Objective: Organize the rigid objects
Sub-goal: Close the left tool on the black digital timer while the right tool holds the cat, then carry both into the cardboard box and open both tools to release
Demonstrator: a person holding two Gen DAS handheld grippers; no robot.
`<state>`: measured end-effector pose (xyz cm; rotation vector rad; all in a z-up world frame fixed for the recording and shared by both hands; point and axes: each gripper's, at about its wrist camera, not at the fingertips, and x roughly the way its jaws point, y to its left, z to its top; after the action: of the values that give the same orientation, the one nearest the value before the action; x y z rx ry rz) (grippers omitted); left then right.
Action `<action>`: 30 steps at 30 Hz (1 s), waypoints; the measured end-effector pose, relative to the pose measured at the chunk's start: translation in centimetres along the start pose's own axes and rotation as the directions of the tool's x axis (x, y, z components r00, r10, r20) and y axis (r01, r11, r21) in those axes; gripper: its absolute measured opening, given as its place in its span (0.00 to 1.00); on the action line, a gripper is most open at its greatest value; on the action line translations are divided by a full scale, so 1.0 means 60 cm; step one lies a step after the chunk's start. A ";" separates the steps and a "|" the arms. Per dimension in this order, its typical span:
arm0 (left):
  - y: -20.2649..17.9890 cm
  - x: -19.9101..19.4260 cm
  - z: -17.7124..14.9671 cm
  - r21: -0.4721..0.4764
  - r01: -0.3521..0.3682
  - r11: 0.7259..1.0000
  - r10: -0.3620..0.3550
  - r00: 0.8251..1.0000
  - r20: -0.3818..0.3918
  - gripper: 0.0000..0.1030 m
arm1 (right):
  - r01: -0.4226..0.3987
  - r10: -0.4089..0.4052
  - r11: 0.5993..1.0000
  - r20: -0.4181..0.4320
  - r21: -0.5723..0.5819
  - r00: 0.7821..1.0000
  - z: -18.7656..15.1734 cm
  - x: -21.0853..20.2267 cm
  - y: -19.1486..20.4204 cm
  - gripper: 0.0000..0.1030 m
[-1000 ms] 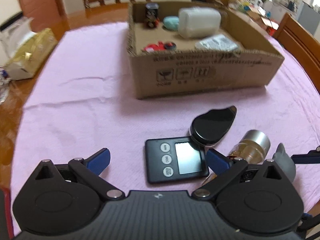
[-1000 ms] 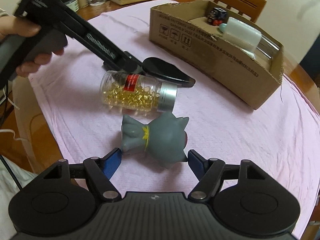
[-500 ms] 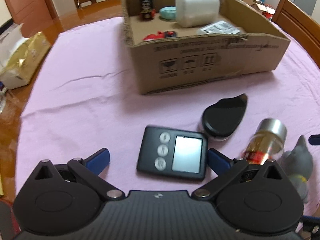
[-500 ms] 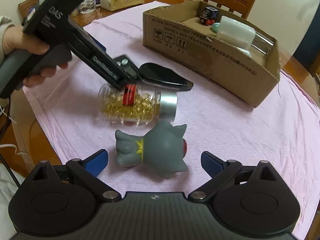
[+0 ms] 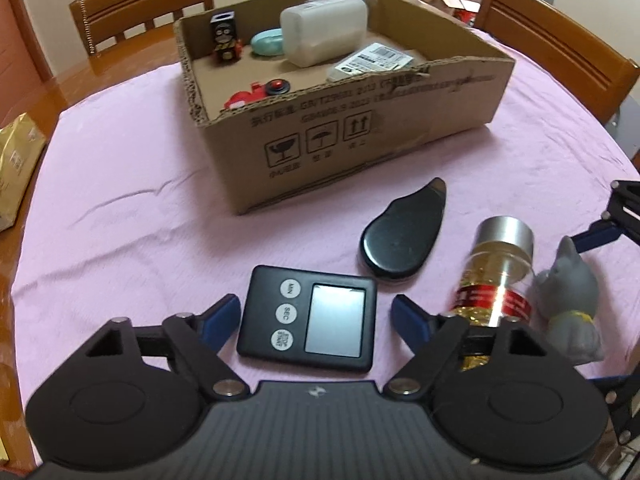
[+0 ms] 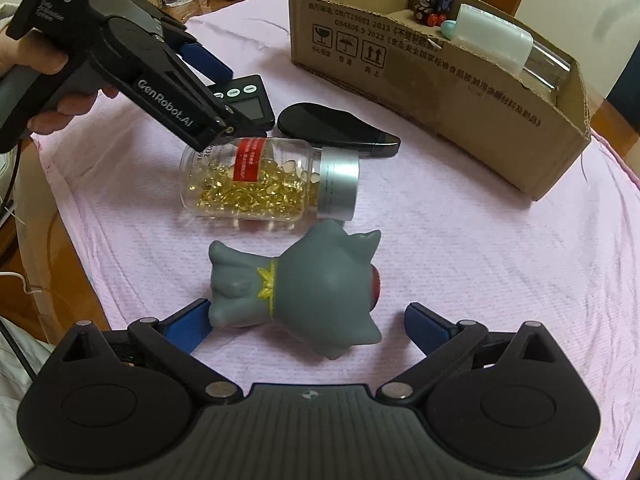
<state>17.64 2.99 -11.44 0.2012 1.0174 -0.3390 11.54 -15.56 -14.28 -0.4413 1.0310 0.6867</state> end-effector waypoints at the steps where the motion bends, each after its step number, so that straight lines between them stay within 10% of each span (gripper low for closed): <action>1: -0.001 0.001 0.001 0.006 0.004 1.000 -0.004 1.000 -0.001 0.78 | 0.000 0.000 1.000 0.000 0.000 1.000 0.000 0.000 -0.001 1.00; 8: 0.001 0.000 0.005 0.019 0.013 1.000 -0.013 1.000 -0.014 0.69 | 0.007 -0.007 1.000 0.018 0.020 1.000 0.007 -0.009 -0.001 0.98; 15: 0.000 -0.001 0.005 0.027 0.005 1.000 -0.004 1.000 -0.023 0.68 | -0.004 0.004 1.000 0.026 0.008 1.000 0.017 -0.017 0.007 0.74; 30: 0.002 -0.031 0.002 0.037 0.011 0.999 -0.010 0.999 -0.042 0.68 | 0.008 -0.009 0.999 0.037 0.043 0.999 0.025 -0.046 0.002 0.74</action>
<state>16.88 3.42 -9.79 0.2369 1.0539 -0.3647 11.49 -15.38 -11.13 -0.3945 1.0060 0.6620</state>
